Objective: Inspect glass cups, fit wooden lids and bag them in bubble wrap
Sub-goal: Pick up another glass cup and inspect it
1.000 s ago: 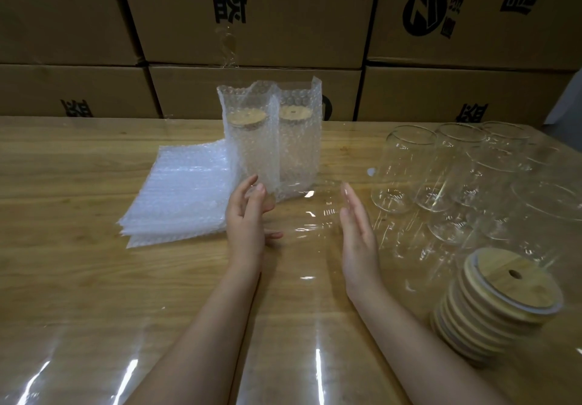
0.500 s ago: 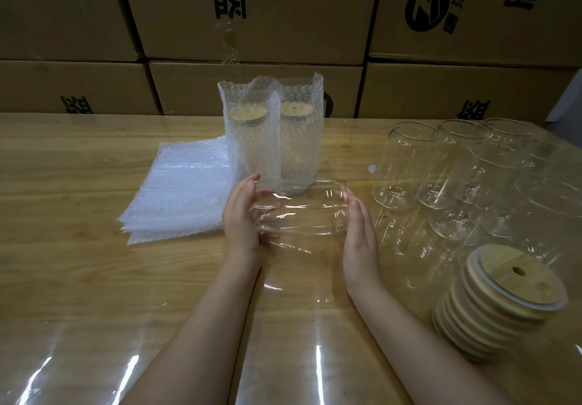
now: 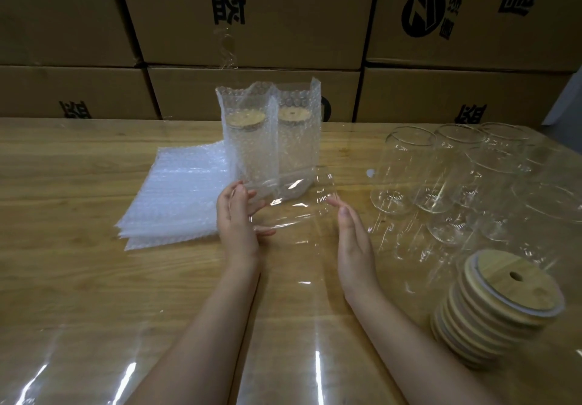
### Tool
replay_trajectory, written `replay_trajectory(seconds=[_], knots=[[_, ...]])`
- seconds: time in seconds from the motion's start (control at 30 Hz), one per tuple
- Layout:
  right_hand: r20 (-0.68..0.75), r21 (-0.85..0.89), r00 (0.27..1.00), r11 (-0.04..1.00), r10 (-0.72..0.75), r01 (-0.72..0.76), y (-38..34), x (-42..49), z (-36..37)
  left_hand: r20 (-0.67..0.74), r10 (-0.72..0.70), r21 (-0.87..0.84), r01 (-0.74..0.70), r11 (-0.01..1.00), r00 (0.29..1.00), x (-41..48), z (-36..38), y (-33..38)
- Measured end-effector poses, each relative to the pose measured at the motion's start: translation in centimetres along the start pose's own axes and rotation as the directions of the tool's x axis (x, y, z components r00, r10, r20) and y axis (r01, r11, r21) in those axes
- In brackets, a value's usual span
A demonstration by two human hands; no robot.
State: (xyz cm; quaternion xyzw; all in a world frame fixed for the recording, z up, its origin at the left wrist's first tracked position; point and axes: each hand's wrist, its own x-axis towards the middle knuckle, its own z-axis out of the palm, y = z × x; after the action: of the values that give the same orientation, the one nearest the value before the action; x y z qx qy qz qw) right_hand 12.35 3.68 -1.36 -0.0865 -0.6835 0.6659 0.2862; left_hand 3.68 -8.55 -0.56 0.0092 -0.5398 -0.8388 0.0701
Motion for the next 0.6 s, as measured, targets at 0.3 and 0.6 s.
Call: replay_trajectory(seconds=[0.3,0.6], knots=[[0.101,-0.097,0.979,0.978,-0.175,0.184,-0.2,-0.5,0.3,0.007,0.118,0.119,-0.118,0.986,0.993,-1.2,0.4,0.4],[0.006,-0.027,0.994,0.994,-0.110,0.110,-0.1,-0.1,-0.2,0.150,0.163,0.065,-0.175,0.983,0.975,-1.3,0.0,0.4]])
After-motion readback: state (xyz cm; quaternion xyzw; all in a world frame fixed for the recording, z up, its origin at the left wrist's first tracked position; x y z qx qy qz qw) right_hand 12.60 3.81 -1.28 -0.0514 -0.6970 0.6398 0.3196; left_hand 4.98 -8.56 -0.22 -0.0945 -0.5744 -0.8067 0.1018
